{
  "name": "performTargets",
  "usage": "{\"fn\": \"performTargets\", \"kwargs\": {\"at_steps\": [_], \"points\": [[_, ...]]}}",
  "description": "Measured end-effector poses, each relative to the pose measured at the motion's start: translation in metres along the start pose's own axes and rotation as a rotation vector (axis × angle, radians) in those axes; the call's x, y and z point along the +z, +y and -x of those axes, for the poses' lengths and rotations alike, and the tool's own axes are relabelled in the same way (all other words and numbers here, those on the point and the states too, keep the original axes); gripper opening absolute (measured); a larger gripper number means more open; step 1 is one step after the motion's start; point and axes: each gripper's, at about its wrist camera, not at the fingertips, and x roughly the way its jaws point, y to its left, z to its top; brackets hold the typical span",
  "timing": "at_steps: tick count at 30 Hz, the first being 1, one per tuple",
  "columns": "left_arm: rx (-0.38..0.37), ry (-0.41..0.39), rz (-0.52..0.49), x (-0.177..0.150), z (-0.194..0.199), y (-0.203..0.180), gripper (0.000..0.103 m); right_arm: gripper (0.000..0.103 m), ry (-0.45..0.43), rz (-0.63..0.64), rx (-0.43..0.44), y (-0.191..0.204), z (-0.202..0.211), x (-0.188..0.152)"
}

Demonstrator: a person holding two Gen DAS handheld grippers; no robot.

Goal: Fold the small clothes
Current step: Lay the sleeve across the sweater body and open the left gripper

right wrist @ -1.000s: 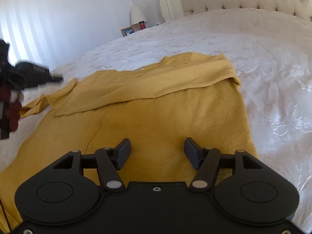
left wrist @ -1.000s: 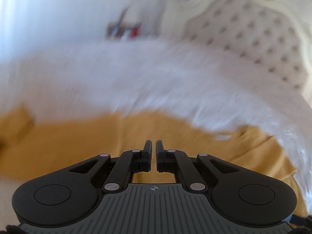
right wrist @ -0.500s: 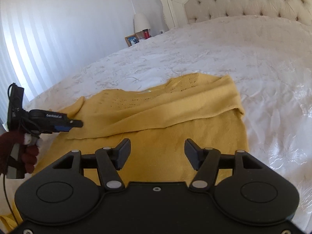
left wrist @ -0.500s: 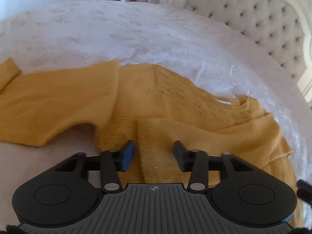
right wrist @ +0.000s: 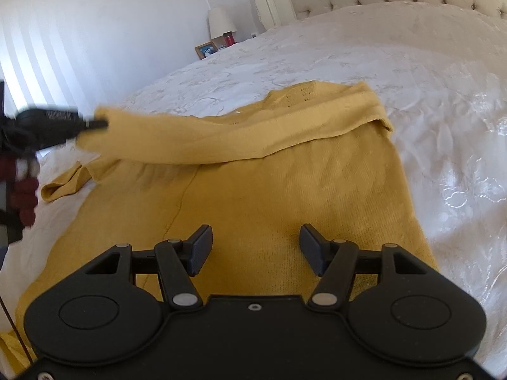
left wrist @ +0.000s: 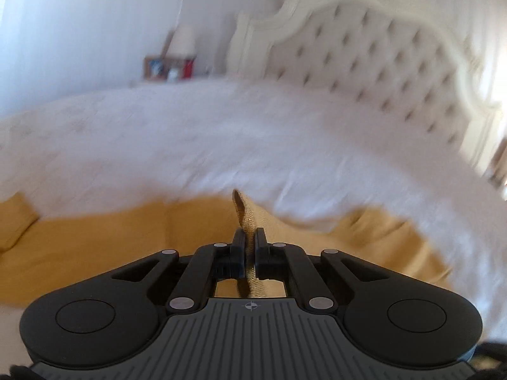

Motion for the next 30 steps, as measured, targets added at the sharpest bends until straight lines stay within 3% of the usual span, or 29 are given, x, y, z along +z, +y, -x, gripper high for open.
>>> {"fn": "performTargets", "kwargs": {"at_steps": [4, 9, 13, 17, 20, 26, 30], "points": [[0.046, 0.147, 0.131, -0.020, -0.031, 0.029, 0.005, 0.066, 0.000, 0.016, -0.009, 0.002, -0.001, -0.002], [0.056, 0.151, 0.107, -0.026, -0.039, 0.026, 0.006, 0.066, -0.003, 0.009, -0.005, 0.000, 0.005, 0.010], [0.060, 0.166, 0.093, -0.030, -0.045, 0.027, 0.008, 0.065, -0.044, 0.004, -0.008, -0.009, 0.006, 0.039], [0.069, 0.163, 0.074, -0.033, -0.046, 0.026, 0.008, 0.066, -0.086, -0.001, -0.016, -0.015, -0.017, 0.084], [0.075, 0.160, 0.064, -0.034, -0.048, 0.025, 0.008, 0.065, -0.062, -0.026, -0.026, -0.021, -0.050, 0.109], [0.064, 0.155, 0.078, -0.035, -0.048, 0.028, 0.008, 0.037, 0.124, 0.013, -0.174, -0.033, -0.105, 0.099], [0.052, 0.149, 0.093, -0.037, -0.047, 0.031, 0.009, 0.036, 0.129, 0.048, -0.176, -0.035, -0.088, 0.084]]}}
